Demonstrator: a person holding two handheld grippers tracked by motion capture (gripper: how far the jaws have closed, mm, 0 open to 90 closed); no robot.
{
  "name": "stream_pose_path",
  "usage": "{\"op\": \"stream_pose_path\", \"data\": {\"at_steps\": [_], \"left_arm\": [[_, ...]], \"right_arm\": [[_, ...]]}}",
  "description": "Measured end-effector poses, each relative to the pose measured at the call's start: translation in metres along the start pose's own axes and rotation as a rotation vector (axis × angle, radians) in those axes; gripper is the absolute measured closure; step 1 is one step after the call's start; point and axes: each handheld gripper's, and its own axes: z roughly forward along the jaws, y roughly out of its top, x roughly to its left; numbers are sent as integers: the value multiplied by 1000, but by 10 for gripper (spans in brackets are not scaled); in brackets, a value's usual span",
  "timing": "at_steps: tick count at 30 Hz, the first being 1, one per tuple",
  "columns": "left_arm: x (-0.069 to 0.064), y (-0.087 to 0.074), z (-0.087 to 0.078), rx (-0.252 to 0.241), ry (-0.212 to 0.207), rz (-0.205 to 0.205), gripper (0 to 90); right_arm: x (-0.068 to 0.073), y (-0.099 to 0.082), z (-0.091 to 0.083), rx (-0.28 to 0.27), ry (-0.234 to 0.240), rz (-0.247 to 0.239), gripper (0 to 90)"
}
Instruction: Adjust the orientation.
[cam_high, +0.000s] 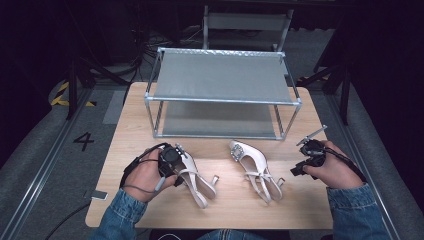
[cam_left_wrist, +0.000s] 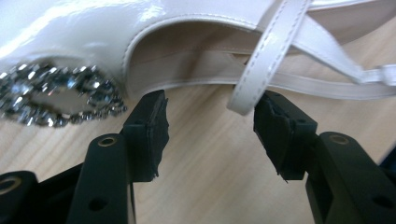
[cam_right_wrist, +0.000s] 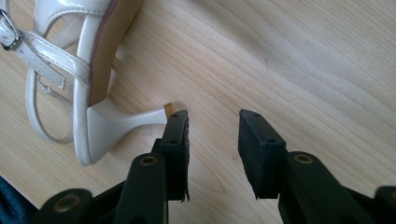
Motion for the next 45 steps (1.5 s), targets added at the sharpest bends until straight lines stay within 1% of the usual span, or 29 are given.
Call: {"op": "stream_pose_path", "data": {"at_steps": [1,2,3,5,10,11,12,13,14,15,16,17,19,22,24,26,27,29,30,31,32,34,35,36,39,41,45], "left_arm": [[0,1,2,1,3,8,446],[-1,1,5,0,-7,10,449],[-1,2,7,6,-11,10,455],[-2,2,11,3,-19,19,471],[-3,4,18,4,-44,31,509],[-3,4,20,-1,-43,43,521],[-3,4,20,0,-40,44,541],[-3,4,20,2,-44,42,582],[-3,4,20,2,-44,42,641],[-4,4,20,4,-54,36,693],[-5,5,17,-2,-61,42,693],[-7,5,15,-7,-66,38,749],[-9,5,12,-13,-77,37,811],[-13,7,9,-14,-76,31,816],[-15,8,7,-12,-74,28,818],[-17,8,3,-19,-76,25,818],[-18,8,1,-28,-74,19,819],[-19,8,-3,-36,-67,19,819],[-19,8,-5,-39,-66,8,819],[-19,8,-7,-38,-65,9,819],[-18,8,-9,-47,-61,1,819],[-18,8,-11,-44,-58,-1,819],[-17,8,-13,-51,-57,-2,819],[-17,8,-15,-49,-55,-10,819],[-14,8,-22,-65,-46,-9,818],[-11,9,-27,-70,-35,-13,818],[-8,12,-33,-79,-3,-19,816]], "right_arm": [[0,0,0,0,0,0,637],[-1,0,1,1,-1,-3,638],[-1,0,1,2,-4,-3,637],[-1,0,2,4,-2,0,636],[-1,0,4,10,0,-2,632],[-1,0,4,9,2,0,627],[-1,0,4,9,1,-1,623],[-2,0,5,10,0,-1,621],[-2,0,5,10,0,-1,621],[-2,0,5,10,1,-1,621],[-2,0,5,10,1,-1,621],[-2,0,5,12,0,-3,621],[-2,0,5,11,-1,-3,621],[-2,-1,5,12,3,-5,617],[-3,-1,4,9,-3,-5,617],[-4,-2,4,9,-5,-2,617],[-4,-2,4,8,-4,-1,617],[-4,-2,4,8,-4,-1,617],[-3,-2,4,10,-7,1,617],[-4,-3,4,8,-8,-3,617],[-4,-3,4,9,-8,1,617],[-4,-4,4,8,-5,4,617],[-4,-5,3,10,-8,5,617],[-4,-6,3,8,-7,8,617],[-5,-10,2,8,-11,19,617],[-7,-14,1,11,-11,32,617],[-8,-19,0,5,-17,48,617]]}}
